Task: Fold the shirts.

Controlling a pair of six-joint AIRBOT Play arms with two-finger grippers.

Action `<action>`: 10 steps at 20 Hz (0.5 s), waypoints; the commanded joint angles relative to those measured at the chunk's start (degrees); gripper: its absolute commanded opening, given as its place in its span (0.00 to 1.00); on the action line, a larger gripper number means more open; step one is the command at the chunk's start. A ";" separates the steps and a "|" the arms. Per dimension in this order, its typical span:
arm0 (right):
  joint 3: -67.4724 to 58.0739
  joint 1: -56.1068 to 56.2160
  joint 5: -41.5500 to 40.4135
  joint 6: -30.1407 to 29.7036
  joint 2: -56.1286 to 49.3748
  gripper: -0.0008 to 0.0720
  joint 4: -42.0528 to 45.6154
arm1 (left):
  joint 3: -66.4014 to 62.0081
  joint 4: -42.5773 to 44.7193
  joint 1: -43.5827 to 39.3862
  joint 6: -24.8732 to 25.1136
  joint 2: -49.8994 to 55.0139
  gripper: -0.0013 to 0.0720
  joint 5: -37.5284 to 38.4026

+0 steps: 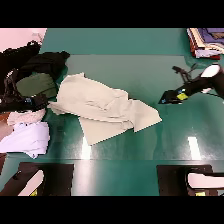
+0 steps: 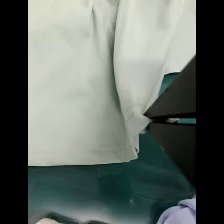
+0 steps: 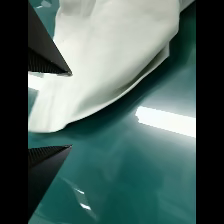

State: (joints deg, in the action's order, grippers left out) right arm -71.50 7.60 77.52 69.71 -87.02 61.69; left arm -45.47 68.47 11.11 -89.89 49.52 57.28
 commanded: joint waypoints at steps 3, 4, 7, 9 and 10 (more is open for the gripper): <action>-7.52 8.09 -2.69 -5.31 -8.31 0.71 -3.67 | -0.22 0.17 0.46 0.31 -0.04 0.05 0.44; -9.38 9.27 -2.43 -5.92 -9.70 0.71 -3.65 | -0.22 0.15 0.46 0.31 -0.04 0.05 0.46; -13.92 12.26 0.33 -6.88 -13.84 0.71 -3.65 | -0.22 0.15 0.46 0.31 -0.04 0.05 0.50; -15.32 13.60 1.42 -6.91 -15.76 0.69 -3.67 | -0.22 0.15 0.46 0.33 -0.04 0.05 0.48; -15.78 14.14 1.84 -7.04 -16.48 0.58 -3.63 | -0.22 0.15 0.46 0.33 -0.04 0.05 0.50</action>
State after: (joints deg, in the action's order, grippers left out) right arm -84.79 19.64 77.69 63.55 -100.71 58.22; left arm -45.63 68.60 11.51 -89.60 49.52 57.71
